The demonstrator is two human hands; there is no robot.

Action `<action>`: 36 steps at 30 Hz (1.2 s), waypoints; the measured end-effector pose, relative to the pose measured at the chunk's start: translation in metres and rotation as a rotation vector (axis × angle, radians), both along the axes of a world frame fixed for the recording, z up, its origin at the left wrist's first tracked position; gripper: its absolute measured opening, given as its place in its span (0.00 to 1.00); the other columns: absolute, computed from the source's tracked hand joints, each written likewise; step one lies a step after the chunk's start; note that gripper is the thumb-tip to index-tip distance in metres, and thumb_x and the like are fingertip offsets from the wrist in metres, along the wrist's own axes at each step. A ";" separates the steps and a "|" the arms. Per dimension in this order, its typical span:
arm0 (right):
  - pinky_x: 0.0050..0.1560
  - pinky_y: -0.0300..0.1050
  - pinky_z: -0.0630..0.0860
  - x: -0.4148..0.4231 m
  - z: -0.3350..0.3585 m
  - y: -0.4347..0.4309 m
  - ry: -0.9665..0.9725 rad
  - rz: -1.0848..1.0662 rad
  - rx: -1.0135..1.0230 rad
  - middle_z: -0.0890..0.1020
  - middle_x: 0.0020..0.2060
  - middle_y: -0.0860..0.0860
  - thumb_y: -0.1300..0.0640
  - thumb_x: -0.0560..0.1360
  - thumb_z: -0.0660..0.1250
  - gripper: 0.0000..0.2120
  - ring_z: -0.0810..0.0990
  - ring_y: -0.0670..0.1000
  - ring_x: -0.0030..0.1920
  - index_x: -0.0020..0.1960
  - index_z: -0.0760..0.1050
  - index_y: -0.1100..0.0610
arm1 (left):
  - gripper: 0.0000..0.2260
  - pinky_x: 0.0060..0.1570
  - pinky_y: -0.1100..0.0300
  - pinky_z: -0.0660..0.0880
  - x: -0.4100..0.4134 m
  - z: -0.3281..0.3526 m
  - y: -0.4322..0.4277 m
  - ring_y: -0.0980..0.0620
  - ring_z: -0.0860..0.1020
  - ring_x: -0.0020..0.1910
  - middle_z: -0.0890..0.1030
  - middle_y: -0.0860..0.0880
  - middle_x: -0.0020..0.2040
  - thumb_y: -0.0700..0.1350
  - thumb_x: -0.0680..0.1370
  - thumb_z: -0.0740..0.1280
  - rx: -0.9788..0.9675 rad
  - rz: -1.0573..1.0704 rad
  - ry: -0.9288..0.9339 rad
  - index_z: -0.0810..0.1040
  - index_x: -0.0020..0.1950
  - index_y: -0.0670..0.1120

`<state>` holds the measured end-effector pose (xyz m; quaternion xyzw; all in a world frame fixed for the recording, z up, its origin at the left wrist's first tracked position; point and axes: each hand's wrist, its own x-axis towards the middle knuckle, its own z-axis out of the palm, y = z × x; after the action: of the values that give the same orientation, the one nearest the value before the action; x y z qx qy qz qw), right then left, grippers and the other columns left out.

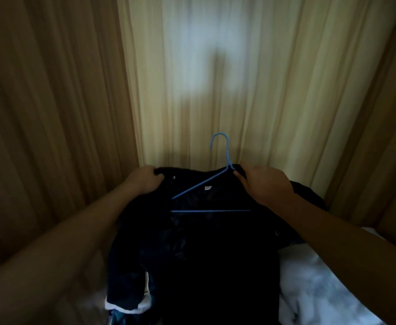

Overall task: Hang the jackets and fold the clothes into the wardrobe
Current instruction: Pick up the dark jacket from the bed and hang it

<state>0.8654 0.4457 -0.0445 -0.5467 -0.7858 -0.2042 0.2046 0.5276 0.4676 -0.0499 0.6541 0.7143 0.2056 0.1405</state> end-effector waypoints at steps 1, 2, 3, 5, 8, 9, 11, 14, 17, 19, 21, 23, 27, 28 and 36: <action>0.35 0.48 0.75 -0.005 0.005 -0.001 -0.020 -0.042 0.014 0.84 0.42 0.55 0.39 0.84 0.51 0.21 0.83 0.59 0.40 0.63 0.74 0.52 | 0.17 0.50 0.54 0.78 0.010 0.020 -0.007 0.42 0.82 0.50 0.83 0.41 0.54 0.53 0.81 0.62 0.034 0.009 -0.080 0.82 0.57 0.41; 0.35 0.48 0.74 -0.011 0.011 -0.001 -0.020 -0.076 0.015 0.84 0.42 0.55 0.39 0.84 0.51 0.21 0.82 0.59 0.40 0.62 0.73 0.53 | 0.16 0.48 0.54 0.79 0.022 0.038 -0.016 0.43 0.83 0.47 0.84 0.42 0.51 0.51 0.80 0.63 0.052 -0.010 -0.193 0.82 0.55 0.41; 0.35 0.48 0.73 -0.018 0.018 -0.001 0.009 -0.096 0.009 0.83 0.43 0.56 0.39 0.84 0.50 0.22 0.82 0.60 0.41 0.61 0.72 0.54 | 0.13 0.47 0.54 0.80 0.039 0.053 -0.025 0.44 0.84 0.46 0.85 0.43 0.49 0.49 0.80 0.63 0.049 -0.059 -0.327 0.82 0.54 0.43; 0.38 0.50 0.71 -0.033 0.038 -0.004 0.130 -0.098 0.006 0.83 0.46 0.58 0.39 0.84 0.50 0.23 0.82 0.62 0.46 0.61 0.72 0.55 | 0.09 0.48 0.55 0.81 0.073 0.072 -0.048 0.46 0.85 0.47 0.86 0.46 0.48 0.46 0.79 0.65 0.080 -0.225 -0.476 0.82 0.56 0.46; 0.42 0.53 0.74 -0.042 0.068 -0.014 0.288 -0.052 0.059 0.83 0.47 0.61 0.39 0.84 0.53 0.21 0.82 0.65 0.49 0.60 0.73 0.55 | 0.14 0.56 0.53 0.76 0.094 0.069 -0.059 0.47 0.78 0.56 0.79 0.48 0.51 0.57 0.78 0.67 0.282 -0.391 -0.116 0.78 0.57 0.50; 0.43 0.53 0.75 -0.040 0.077 -0.017 0.329 -0.038 0.058 0.83 0.46 0.61 0.39 0.83 0.54 0.21 0.82 0.65 0.49 0.59 0.73 0.55 | 0.19 0.59 0.52 0.72 0.089 0.066 -0.057 0.48 0.73 0.60 0.74 0.49 0.54 0.64 0.77 0.65 0.383 -0.350 0.090 0.74 0.59 0.51; 0.44 0.53 0.77 -0.031 0.093 -0.024 0.420 -0.009 0.042 0.83 0.46 0.60 0.37 0.82 0.56 0.19 0.82 0.64 0.49 0.58 0.73 0.52 | 0.28 0.65 0.48 0.66 0.074 0.061 -0.054 0.48 0.65 0.66 0.67 0.49 0.61 0.73 0.73 0.59 0.529 -0.256 0.254 0.67 0.63 0.54; 0.44 0.53 0.79 -0.021 0.114 -0.033 0.511 0.070 0.003 0.83 0.42 0.55 0.35 0.81 0.58 0.18 0.82 0.60 0.46 0.52 0.72 0.50 | 0.28 0.60 0.48 0.72 0.059 0.068 -0.051 0.45 0.74 0.61 0.73 0.48 0.61 0.71 0.74 0.62 0.529 -0.290 0.138 0.62 0.63 0.53; 0.43 0.51 0.79 -0.016 0.126 -0.044 0.472 0.175 -0.048 0.82 0.39 0.49 0.35 0.79 0.60 0.18 0.82 0.54 0.43 0.51 0.72 0.50 | 0.21 0.42 0.54 0.70 0.059 0.079 -0.049 0.42 0.80 0.51 0.81 0.46 0.55 0.62 0.79 0.64 0.602 -0.305 0.081 0.62 0.61 0.50; 0.51 0.49 0.78 -0.011 0.131 -0.054 0.453 0.297 -0.111 0.84 0.46 0.45 0.36 0.80 0.60 0.17 0.82 0.47 0.48 0.58 0.74 0.47 | 0.19 0.38 0.54 0.70 0.058 0.086 -0.047 0.41 0.82 0.48 0.82 0.47 0.51 0.62 0.80 0.62 0.702 -0.263 0.088 0.63 0.60 0.50; 0.61 0.42 0.74 -0.001 0.133 -0.061 0.429 0.390 -0.158 0.82 0.57 0.40 0.40 0.83 0.56 0.17 0.79 0.39 0.58 0.67 0.73 0.43 | 0.17 0.35 0.53 0.70 0.054 0.097 -0.045 0.42 0.82 0.44 0.81 0.50 0.45 0.63 0.80 0.62 0.765 -0.228 0.095 0.62 0.57 0.52; 0.66 0.41 0.72 0.012 0.141 -0.064 0.351 0.344 -0.145 0.80 0.63 0.39 0.41 0.84 0.52 0.19 0.77 0.40 0.63 0.75 0.65 0.37 | 0.17 0.34 0.52 0.72 0.050 0.110 -0.040 0.42 0.82 0.41 0.79 0.52 0.40 0.64 0.79 0.62 0.796 -0.221 0.035 0.61 0.54 0.53; 0.52 0.51 0.77 0.023 0.164 -0.070 0.106 0.058 0.043 0.83 0.55 0.50 0.37 0.83 0.51 0.19 0.82 0.56 0.56 0.73 0.59 0.38 | 0.17 0.37 0.51 0.76 0.053 0.137 -0.031 0.45 0.82 0.41 0.81 0.53 0.40 0.67 0.78 0.60 0.825 -0.242 -0.035 0.62 0.54 0.56; 0.48 0.52 0.77 0.019 0.175 -0.072 0.050 -0.003 0.117 0.83 0.53 0.51 0.38 0.83 0.51 0.18 0.82 0.57 0.54 0.71 0.59 0.40 | 0.17 0.38 0.51 0.76 0.054 0.147 -0.029 0.45 0.82 0.42 0.81 0.53 0.40 0.67 0.78 0.60 0.842 -0.252 -0.044 0.62 0.54 0.56; 0.39 0.50 0.75 -0.009 0.285 -0.095 -0.005 -0.193 0.327 0.80 0.42 0.50 0.44 0.85 0.50 0.11 0.81 0.57 0.44 0.64 0.63 0.46 | 0.15 0.40 0.49 0.78 0.056 0.247 -0.011 0.51 0.80 0.38 0.80 0.55 0.39 0.67 0.79 0.60 0.980 -0.329 -0.137 0.64 0.53 0.58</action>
<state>0.8569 0.3505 0.2408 -0.5785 -0.6865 -0.3494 0.2682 0.5837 0.4562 0.1973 0.7318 0.4111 0.5332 -0.1054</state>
